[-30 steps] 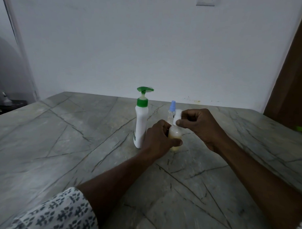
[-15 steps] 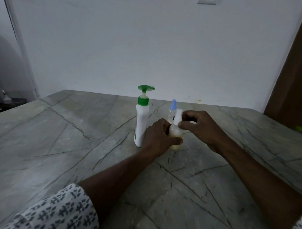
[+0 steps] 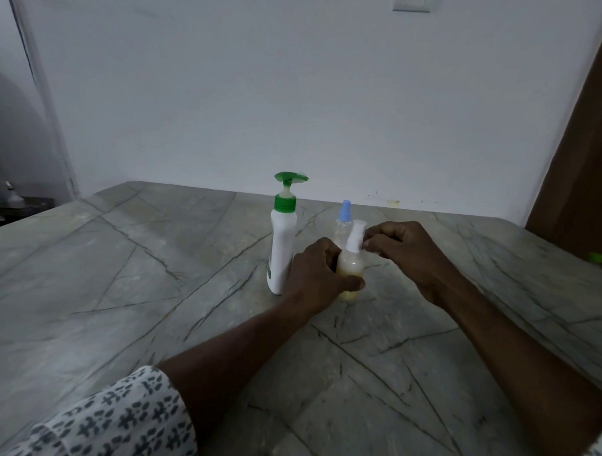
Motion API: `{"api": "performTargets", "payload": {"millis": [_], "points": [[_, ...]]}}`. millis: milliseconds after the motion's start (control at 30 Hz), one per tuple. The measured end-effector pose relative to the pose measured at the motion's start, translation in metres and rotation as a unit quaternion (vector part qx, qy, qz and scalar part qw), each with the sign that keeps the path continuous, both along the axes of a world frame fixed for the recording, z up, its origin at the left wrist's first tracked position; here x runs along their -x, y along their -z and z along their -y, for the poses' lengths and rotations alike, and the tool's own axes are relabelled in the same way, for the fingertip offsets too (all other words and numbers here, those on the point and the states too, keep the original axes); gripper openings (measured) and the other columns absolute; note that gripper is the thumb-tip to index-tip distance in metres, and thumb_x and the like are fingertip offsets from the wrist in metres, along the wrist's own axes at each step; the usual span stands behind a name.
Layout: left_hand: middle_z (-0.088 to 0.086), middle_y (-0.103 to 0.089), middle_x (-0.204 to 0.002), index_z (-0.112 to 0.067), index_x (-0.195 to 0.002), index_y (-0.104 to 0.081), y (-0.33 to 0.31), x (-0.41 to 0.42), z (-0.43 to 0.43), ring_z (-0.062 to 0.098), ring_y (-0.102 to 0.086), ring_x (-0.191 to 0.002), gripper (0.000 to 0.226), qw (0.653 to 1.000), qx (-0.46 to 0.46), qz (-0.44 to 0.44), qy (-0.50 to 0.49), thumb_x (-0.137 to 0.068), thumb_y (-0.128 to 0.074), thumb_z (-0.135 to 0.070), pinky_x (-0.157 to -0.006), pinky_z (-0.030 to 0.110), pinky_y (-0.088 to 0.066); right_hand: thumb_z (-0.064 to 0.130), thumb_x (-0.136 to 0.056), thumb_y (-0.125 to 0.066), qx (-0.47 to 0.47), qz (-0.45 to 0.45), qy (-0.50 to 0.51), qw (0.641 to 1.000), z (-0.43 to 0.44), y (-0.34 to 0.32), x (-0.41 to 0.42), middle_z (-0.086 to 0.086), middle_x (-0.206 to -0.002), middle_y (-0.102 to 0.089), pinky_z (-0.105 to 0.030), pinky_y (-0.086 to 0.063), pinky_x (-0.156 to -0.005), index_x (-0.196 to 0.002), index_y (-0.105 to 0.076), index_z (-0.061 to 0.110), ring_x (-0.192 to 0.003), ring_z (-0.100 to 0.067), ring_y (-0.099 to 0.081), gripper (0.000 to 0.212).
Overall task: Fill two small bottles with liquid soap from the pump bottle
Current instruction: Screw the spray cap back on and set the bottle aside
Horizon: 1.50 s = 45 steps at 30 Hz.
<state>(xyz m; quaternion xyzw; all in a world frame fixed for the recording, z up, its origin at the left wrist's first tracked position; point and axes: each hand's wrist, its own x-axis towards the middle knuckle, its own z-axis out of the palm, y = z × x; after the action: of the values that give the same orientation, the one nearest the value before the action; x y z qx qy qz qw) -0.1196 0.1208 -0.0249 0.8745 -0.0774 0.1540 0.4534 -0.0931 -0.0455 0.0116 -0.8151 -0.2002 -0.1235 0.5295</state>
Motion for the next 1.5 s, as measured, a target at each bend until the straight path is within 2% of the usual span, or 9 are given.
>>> {"api": "performTargets", "payload": {"millis": [133, 300, 500, 633, 833, 967, 1167, 1367, 1500], "points": [[-0.010, -0.062, -0.096, -0.025, -0.100, -0.053, -0.001, 0.000, 0.000, 0.004, -0.058, -0.080, 0.045, 1.000, 0.003, -0.004, 0.002, -0.073, -0.089, -0.031, -0.067, 0.014, -0.045, 0.010, -0.084, -0.070, 0.020, 0.025, -0.010, 0.999, -0.003, 0.003, 0.001, -0.007, -0.098, -0.072, -0.034, -0.053, -0.083, -0.099, -0.072, 0.007, -0.093, -0.020, -0.066, 0.015], [-0.008, -0.066, -0.097, -0.024, -0.101, -0.056, 0.000, -0.001, 0.000, 0.006, -0.062, -0.081, 0.046, 1.000, 0.008, -0.002, -0.002, -0.071, -0.090, -0.032, -0.065, 0.015, -0.045, 0.033, -0.072, -0.083, 0.041, 0.021, 0.023, 0.999, -0.008, 0.007, -0.002, -0.008, -0.080, -0.071, -0.038, -0.053, -0.068, -0.082, -0.067, 0.009, -0.072, -0.021, -0.065, 0.031], [-0.006, -0.067, -0.100, -0.025, -0.100, -0.054, 0.001, 0.000, -0.001, 0.007, -0.061, -0.082, 0.046, 1.000, 0.012, -0.004, 0.001, -0.071, -0.090, -0.030, -0.063, 0.015, -0.042, 0.010, -0.083, -0.073, 0.010, 0.012, -0.023, 1.000, -0.004, 0.004, 0.001, -0.005, -0.097, -0.072, -0.042, -0.056, -0.085, -0.099, -0.070, 0.011, -0.093, -0.019, -0.067, 0.017], [-0.007, -0.067, -0.096, -0.024, -0.100, -0.056, 0.001, -0.001, -0.001, 0.003, -0.060, -0.077, 0.047, 1.000, 0.013, -0.003, -0.001, -0.070, -0.091, -0.031, -0.062, 0.015, -0.042, 0.027, -0.077, -0.080, 0.047, 0.009, 0.001, 0.999, -0.011, 0.008, 0.000, -0.008, -0.093, -0.072, -0.044, -0.057, -0.079, -0.094, -0.065, 0.006, -0.089, -0.027, -0.069, 0.031], [-0.008, -0.066, -0.097, -0.024, -0.101, -0.056, 0.001, -0.001, -0.001, 0.007, -0.061, -0.081, 0.047, 1.000, 0.008, -0.005, -0.001, -0.071, -0.091, -0.031, -0.066, 0.016, -0.044, 0.010, -0.083, -0.072, -0.008, 0.032, -0.012, 0.999, -0.004, 0.003, -0.001, -0.008, -0.095, -0.073, -0.036, -0.053, -0.085, -0.097, -0.073, 0.007, -0.088, -0.016, -0.067, 0.014], [-0.007, -0.067, -0.098, -0.023, -0.100, -0.056, 0.000, -0.001, 0.000, 0.008, -0.062, -0.082, 0.047, 1.000, 0.001, -0.002, -0.007, -0.070, -0.091, -0.032, -0.064, 0.015, -0.044, 0.033, -0.073, -0.081, 0.016, 0.043, 0.015, 0.999, -0.003, 0.007, -0.004, -0.008, -0.088, -0.072, -0.042, -0.053, -0.081, -0.081, -0.071, 0.012, -0.088, -0.026, -0.067, 0.026], [-0.007, -0.067, -0.097, -0.023, -0.103, -0.057, 0.001, 0.000, -0.001, 0.008, -0.062, -0.081, 0.047, 1.000, 0.014, -0.007, -0.005, -0.070, -0.091, -0.030, -0.064, 0.015, -0.044, 0.009, -0.083, -0.072, 0.008, 0.034, -0.030, 0.999, 0.000, 0.007, -0.004, -0.012, -0.100, -0.072, -0.038, -0.053, -0.087, -0.103, -0.071, 0.005, -0.098, -0.026, -0.066, 0.020], [-0.005, -0.070, -0.095, -0.021, -0.100, -0.059, 0.002, -0.001, 0.000, 0.012, -0.066, -0.083, 0.047, 1.000, 0.006, -0.003, -0.018, -0.068, -0.092, -0.033, -0.069, 0.022, -0.051, 0.031, -0.075, -0.081, 0.042, 0.071, 0.029, 0.996, -0.008, 0.015, -0.008, -0.005, -0.087, -0.068, -0.032, -0.049, -0.072, -0.083, -0.067, 0.008, -0.079, -0.014, -0.062, 0.028], [-0.009, -0.066, -0.093, -0.024, -0.100, -0.058, 0.001, 0.000, 0.000, 0.007, -0.062, -0.080, 0.047, 1.000, 0.005, -0.001, -0.011, -0.068, -0.092, -0.033, -0.067, 0.018, -0.048, 0.026, -0.082, -0.075, 0.000, 0.018, -0.018, 1.000, -0.003, 0.008, -0.003, -0.004, -0.099, -0.072, -0.031, -0.053, -0.080, -0.098, -0.070, 0.011, -0.093, -0.016, -0.067, 0.023]]}}
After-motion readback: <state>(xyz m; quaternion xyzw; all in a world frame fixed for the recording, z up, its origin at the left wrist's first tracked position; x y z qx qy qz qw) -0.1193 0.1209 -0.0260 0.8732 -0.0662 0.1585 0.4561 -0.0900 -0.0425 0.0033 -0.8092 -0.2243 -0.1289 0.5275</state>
